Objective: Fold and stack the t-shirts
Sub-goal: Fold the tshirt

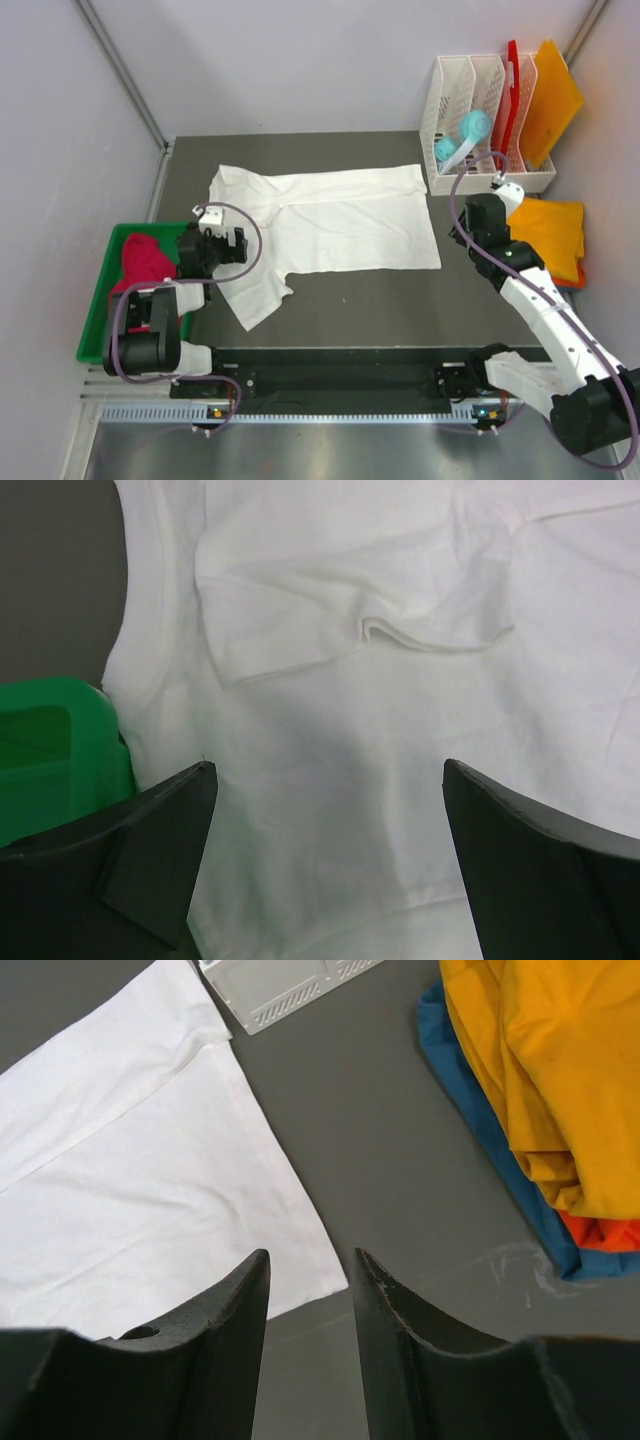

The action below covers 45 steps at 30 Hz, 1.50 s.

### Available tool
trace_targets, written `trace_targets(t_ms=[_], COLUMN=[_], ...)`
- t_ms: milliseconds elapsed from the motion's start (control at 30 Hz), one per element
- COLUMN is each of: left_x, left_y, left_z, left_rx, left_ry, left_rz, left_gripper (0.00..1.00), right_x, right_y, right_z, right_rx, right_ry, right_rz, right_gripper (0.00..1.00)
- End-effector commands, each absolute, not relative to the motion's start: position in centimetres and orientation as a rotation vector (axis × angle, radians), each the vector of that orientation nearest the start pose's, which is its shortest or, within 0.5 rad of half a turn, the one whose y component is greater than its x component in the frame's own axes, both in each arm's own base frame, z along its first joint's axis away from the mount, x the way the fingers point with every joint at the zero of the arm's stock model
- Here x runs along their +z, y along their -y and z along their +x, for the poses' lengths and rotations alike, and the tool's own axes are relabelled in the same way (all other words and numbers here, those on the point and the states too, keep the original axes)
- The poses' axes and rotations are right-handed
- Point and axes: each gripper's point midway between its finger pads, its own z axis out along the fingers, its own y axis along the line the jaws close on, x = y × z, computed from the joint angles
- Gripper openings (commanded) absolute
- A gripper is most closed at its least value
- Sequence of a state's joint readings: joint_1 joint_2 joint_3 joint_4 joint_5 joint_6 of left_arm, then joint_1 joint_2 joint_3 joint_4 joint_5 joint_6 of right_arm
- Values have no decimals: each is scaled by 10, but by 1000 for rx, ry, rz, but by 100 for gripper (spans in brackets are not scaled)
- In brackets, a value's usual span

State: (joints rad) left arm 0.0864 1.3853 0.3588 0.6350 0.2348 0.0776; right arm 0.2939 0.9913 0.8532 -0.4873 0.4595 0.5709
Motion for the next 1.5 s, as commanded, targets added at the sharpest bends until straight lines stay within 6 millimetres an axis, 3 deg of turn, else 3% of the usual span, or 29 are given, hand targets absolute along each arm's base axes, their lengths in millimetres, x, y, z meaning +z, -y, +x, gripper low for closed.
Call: trace_targets(t_ms=[0,100,300,400,433,467,733,1000,1100,1200,1300,1467], left_x=[106,100,95,91,93,83,85,85,85,85,85,85], left_y=[6,2,18,28,28,27,24,24,24,24,24,24], left_z=[385,385,378,379,385,386,387,387,387,387,387,387], left_rx=[-160,-138,-156,-159,-160,-162,-153,-154,-154,-152,-153,-154], left_ry=[-1734,-1724,-1642,-1643,-1655,-1712,-1703,-1704,-1703,-1704,-1703,-1703], left_rz=[54,10,123,175,171,157,148,147,147,147,148,147], left_gripper=[99,99,99,99,99,99,99,99,99,99,99,99], right_x=[196,191,186,192,196,197,200,227,221,198,188,192], right_y=[-25,-25,-25,-22,-21,-19,-17,-13,-22,-31,-39,-40], right_z=[297,294,290,290,290,290,296,300,302,298,295,288], right_rx=[-32,-19,-11,-29,-34,-49,-81,-48,12,42,85,51], right_ry=[-2041,-2036,-2039,-2028,-2019,-2022,-2009,-1874,-1870,-1894,-1916,-1954], right_rz=[565,596,626,623,623,612,566,541,533,532,530,490], right_gripper=[39,39,39,39,40,40,41,42,42,42,42,42])
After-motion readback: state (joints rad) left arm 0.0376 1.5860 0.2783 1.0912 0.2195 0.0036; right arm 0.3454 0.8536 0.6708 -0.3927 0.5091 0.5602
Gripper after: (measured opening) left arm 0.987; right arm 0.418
